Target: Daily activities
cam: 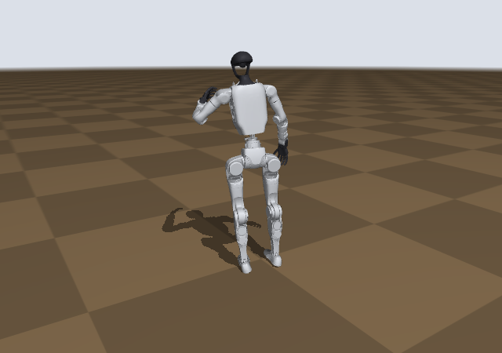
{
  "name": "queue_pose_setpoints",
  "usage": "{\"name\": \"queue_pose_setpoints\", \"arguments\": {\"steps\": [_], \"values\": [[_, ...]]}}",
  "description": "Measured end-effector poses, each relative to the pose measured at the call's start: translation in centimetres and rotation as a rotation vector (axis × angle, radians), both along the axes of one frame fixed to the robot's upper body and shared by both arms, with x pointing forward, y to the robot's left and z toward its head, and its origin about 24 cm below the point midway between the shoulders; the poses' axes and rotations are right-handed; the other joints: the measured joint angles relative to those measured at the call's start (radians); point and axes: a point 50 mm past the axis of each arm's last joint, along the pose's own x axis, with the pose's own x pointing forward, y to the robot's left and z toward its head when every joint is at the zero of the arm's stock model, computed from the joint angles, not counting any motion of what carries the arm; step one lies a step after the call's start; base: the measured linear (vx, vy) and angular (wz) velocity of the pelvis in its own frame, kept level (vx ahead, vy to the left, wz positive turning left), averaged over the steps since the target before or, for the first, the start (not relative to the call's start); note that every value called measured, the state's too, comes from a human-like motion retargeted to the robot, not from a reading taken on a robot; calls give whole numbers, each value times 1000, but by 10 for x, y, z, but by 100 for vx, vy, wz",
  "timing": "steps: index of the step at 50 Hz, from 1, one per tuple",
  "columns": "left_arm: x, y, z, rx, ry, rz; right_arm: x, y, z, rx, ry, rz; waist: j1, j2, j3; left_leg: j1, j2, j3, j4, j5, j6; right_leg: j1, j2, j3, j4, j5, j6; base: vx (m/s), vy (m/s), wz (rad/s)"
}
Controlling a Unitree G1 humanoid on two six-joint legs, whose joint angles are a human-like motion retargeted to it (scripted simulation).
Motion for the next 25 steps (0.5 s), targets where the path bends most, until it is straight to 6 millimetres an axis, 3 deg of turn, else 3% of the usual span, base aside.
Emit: {"name": "queue_pose_setpoints", "arguments": {"steps": [3, 5, 7, 8, 10, 12, 13, 15, 17, 19, 22, 25], "values": [[-10, -9, 39, 201, -98, -68, -8, -26, 6, -57, 59, 42, -2, 20, 17, -1, 4, -15, 1, -3, -5, 8, 2, -22, 0, 1, 4, -8, 3, 48], [-20, -18, 38, 334, -71, -132, -47, -29, -6, -79, 148, 34, 16, 18, -30, -23, -2, -32, -25, 27, -5, -13, -2, -34, -23, 33, 12, -10, 5, 47], [-20, -12, 57, 452, -73, -96, -33, -60, 12, -148, 139, 45, 9, 45, 5, -30, -3, -38, -6, 8, -5, -12, -5, -49, -7, 13, 14, -7, 5, 47], [-23, -13, 53, 508, -37, -105, -51, -59, 6, -153, 175, 26, 22, 41, -13, -40, -11, -48, -21, 26, -5, -21, -12, -56, -19, 30, 20, -8, 6, 51], [-20, 0, 66, 586, -7, -31, -33, -90, 28, -228, 148, 21, 18, 78, 31, -42, -11, -56, -1, 10, -5, -15, -13, -72, -3, 9, 23, -7, 6, 51], [-21, 7, 56, 664, 74, -9, -56, -94, 22, -256, 188, -27, 43, 76, 16, -51, -33, -73, -21, 39, -5, -21, -33, -86, -19, 30, 32, -8, 8, 59], [-18, 17, 61, 680, 85, 51, -39, -114, 41, -310, 152, -33, 39, 102, 48, -50, -32, -77, -7, 30, -5, -16, -33, -94, -6, 15, 33, -6, 8, 60], [-19, 26, 47, 750, 164, 75, -56, -115, 34, -336, 176, -72, 67, 93, 35, -52, -60, -94, -25, 59, -5, -14, -60, -108, -23, 34, 39, -7, 8, 67], [-13, 44, 55, 779, 171, 184, -19, -140, 68, -415, 96, -65, 66, 144, 94, -51, -61, -103, -2, 48, -5, -5, -61, -124, 1, 6, 39, -5, 8, 62], [-11, 57, 52, 840, 184, 251, -5, -144, 77, -443, 71, -54, 83, 163, 122, -45, -74, -118, -1, 57, -5, 7, -75, -139, 4, 1, 39, -5, 7, 70], [-9, 73, 44, 974, 180, 346, 17, -135, 81, -465, 43, 9, 114, 174, 145, -44, -97, -139, -1, 74, -5, 17, -99, -163, 6, -4, 37, -4, 7, 76], [-7, 92, 32, 1159, 164, 443, 46, -114, 81, -470, 17, 133, 150, 176, 159, -46, -118, -156, -2, 88, -5, 24, -122, -188, 8, -9, 30, -2, 5, 80]]}}
